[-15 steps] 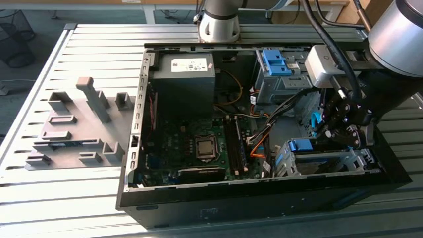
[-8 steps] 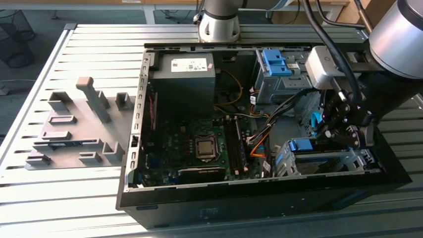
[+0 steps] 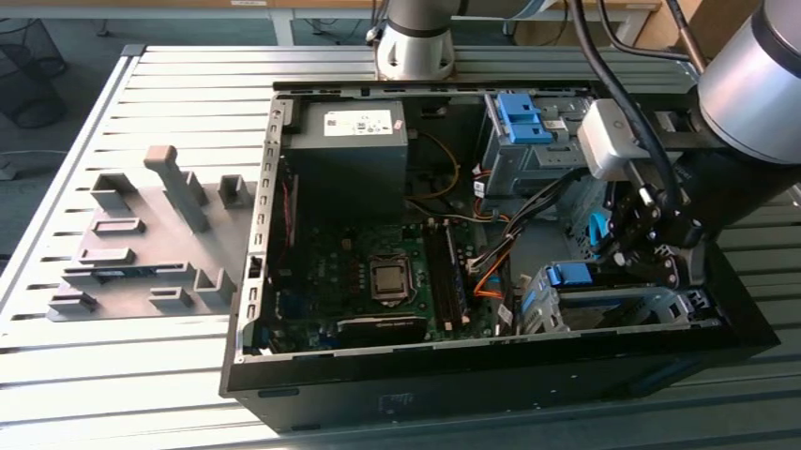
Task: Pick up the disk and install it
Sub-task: 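Insert the second disk wire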
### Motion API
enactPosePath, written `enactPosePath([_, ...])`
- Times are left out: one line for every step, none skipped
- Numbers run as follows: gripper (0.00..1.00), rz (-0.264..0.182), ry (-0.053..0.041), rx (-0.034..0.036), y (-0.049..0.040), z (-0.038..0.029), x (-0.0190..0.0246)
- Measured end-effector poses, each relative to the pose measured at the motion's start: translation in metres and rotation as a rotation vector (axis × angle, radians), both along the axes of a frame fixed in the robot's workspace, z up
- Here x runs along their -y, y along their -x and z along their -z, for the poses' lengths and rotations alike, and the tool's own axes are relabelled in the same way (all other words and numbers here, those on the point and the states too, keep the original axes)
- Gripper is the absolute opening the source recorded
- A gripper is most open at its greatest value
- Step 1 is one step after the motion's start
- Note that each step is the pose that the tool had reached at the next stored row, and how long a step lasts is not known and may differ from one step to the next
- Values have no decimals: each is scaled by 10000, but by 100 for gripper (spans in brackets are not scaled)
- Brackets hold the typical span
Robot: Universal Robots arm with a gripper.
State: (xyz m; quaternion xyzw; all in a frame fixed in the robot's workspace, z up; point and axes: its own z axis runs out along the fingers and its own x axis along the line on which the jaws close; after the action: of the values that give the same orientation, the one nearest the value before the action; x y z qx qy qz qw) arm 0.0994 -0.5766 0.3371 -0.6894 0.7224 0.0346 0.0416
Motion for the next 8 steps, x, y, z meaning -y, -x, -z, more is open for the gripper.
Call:
enactPosePath([16, 0, -12, 0, -1, 3, 1])
enactPosePath([16, 0, -18, 0, -2, 5, 0])
enactPosePath([16, -2, -21, -1, -8, 7, 0])
enactPosePath([16, -4, -22, 0, -18, 10, 1])
enactPosePath([16, -9, -20, -1, -23, 11, 1])
enactPosePath([16, -16, -18, 0, -26, 14, 1])
enactPosePath([16, -26, -20, 0, -27, 18, 1])
enactPosePath([16, -39, -21, 1, -27, 22, 1])
